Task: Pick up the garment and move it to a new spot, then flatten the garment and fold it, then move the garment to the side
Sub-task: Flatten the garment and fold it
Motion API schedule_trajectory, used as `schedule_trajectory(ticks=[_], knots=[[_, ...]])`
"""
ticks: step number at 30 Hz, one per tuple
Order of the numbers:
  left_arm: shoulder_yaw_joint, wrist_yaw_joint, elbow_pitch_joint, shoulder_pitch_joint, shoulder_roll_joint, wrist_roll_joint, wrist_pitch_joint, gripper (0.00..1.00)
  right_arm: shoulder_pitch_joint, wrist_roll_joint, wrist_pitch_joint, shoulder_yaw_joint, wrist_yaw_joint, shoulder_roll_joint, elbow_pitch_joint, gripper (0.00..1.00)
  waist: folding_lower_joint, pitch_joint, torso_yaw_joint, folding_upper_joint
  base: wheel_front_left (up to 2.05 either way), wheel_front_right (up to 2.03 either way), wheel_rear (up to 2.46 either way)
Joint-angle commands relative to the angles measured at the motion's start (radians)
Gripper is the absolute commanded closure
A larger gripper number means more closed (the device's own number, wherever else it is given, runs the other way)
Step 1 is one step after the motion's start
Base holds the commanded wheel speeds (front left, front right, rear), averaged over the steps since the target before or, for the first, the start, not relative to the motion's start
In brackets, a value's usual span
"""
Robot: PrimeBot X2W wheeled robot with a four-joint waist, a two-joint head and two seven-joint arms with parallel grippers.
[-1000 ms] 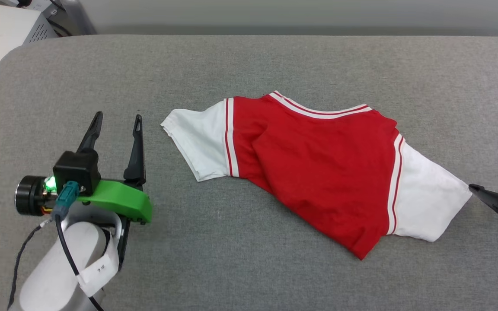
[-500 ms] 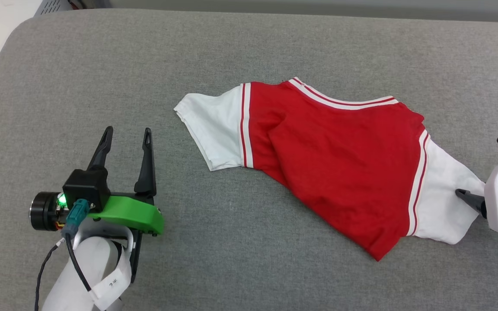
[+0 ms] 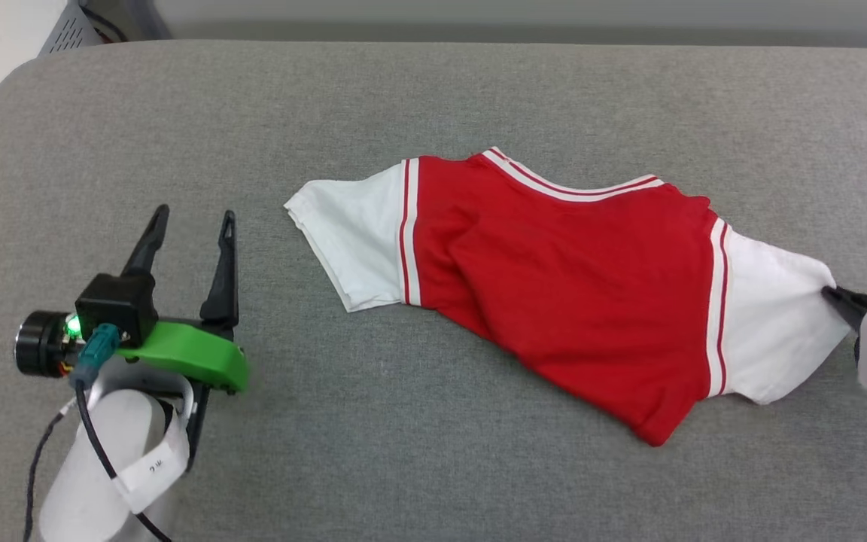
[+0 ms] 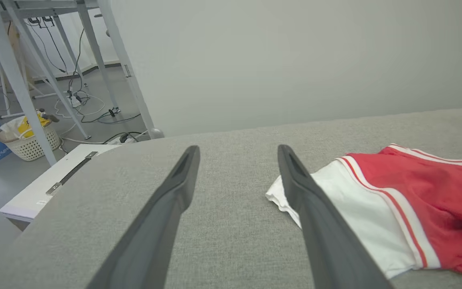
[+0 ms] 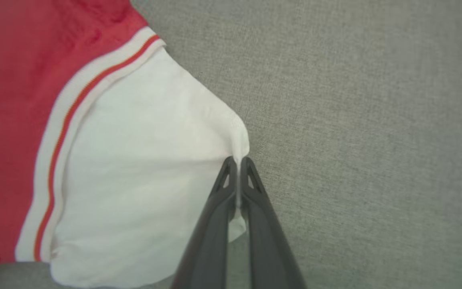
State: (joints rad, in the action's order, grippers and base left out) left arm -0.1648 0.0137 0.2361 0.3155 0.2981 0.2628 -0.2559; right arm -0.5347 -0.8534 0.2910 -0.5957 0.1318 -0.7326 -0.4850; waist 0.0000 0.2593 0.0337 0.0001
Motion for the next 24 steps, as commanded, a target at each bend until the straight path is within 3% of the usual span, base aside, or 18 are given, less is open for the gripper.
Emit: schedule_trajectory(ticks=[1,7,14,18,24], knots=[[0.003,-0.019,0.013,0.050,0.019,-0.014,-0.006,0.00,-0.021,-0.011,-0.023,0.009,-0.001,-0.019,0.012,1.00,0.0000,-0.010,-0.015,-0.0001,0.00,0.00,0.00],[-0.020,-0.097,0.096,0.222,0.084,-0.017,0.031,0.00,-0.038,-0.013,-0.073,0.037,-0.001,-0.065,0.062,1.00,0.0000,0.000,-0.045,-0.0001,0.00,0.00,0.00],[-0.142,-0.142,0.156,0.446,0.148,0.021,0.209,0.00,-0.042,-0.003,-0.077,0.052,-0.001,-0.072,0.107,1.00,0.0000,0.038,-0.068,-0.0001,0.00,0.00,0.00],[-0.261,-0.144,0.169,0.561,0.180,0.137,0.349,0.00,-0.041,0.012,-0.076,0.065,-0.001,-0.062,0.128,1.00,0.0000,0.061,-0.077,-0.0001,0.00,0.00,0.00],[-0.432,-0.144,0.225,0.687,0.253,0.381,0.648,0.00,-0.044,0.030,-0.069,0.077,-0.001,-0.048,0.155,1.00,0.0000,0.090,-0.092,-0.0001,0.00,0.00,0.00]])
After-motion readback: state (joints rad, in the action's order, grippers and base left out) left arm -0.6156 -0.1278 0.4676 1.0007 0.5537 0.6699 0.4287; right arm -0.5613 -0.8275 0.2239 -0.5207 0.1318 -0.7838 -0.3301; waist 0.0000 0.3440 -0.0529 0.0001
